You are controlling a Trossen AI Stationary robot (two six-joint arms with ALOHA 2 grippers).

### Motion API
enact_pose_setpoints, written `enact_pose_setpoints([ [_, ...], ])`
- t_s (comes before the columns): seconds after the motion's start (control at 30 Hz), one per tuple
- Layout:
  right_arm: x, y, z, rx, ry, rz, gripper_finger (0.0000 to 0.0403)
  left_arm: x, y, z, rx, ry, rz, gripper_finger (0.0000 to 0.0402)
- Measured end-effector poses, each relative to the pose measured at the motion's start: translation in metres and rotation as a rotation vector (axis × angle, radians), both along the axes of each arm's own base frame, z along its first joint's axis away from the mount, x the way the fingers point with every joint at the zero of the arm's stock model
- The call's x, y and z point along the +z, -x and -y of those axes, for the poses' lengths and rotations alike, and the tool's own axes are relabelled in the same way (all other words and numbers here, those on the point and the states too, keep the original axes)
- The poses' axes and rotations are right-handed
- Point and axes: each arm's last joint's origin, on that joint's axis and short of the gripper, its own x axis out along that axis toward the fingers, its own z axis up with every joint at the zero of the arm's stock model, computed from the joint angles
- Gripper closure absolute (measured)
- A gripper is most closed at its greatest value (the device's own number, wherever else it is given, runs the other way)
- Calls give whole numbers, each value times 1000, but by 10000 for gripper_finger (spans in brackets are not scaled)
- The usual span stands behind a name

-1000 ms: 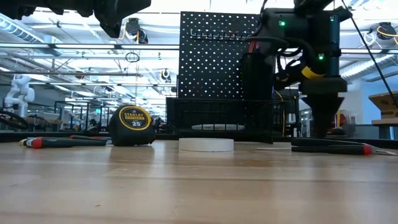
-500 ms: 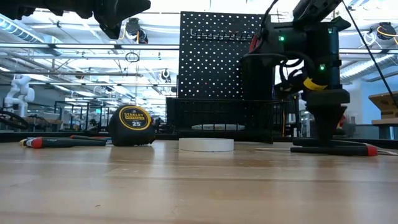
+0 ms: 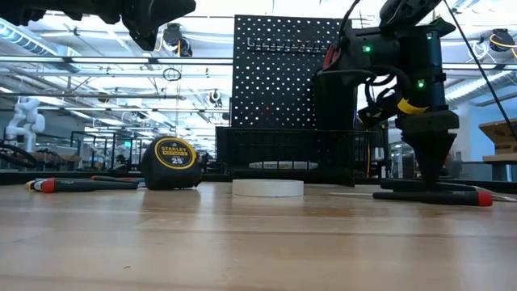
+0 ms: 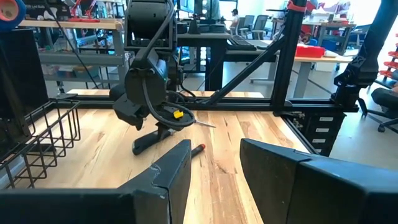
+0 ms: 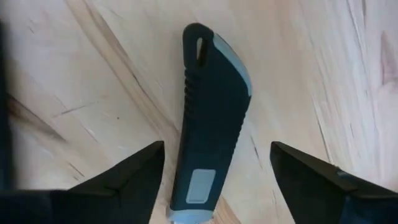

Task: Hang tools onto peg board
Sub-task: Put the black cutter into the black wire basket on the peg board

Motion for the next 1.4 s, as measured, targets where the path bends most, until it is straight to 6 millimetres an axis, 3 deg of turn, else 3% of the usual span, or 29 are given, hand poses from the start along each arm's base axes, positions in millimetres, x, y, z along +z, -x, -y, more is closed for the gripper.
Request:
enact_pose_setpoints([
  [0.2,-4,-2,0,4,-3,37,99,0,0,0,0,2,0,259],
  [0.6,-30,11,-7,27,-2,89,110,0,0,0,0,2,1,259],
  [0.73,-30,12,-11,21,0,91,150,0,0,0,0,2,0,259],
  [0.9,-26,9,-17,38,-5,80,252,0,0,0,0,1,-1,259],
  [0.97,-22,6,-18,44,-4,80,279,0,0,0,0,1,0,259],
  [1.1,-8,-2,-20,50,-19,68,278,0,0,0,0,1,0,259],
  [1.23,19,-20,-25,56,-15,134,278,0,0,0,0,1,0,259],
  [1.4,62,-54,-42,171,49,393,278,0,0,0,-1,-2,1,259],
])
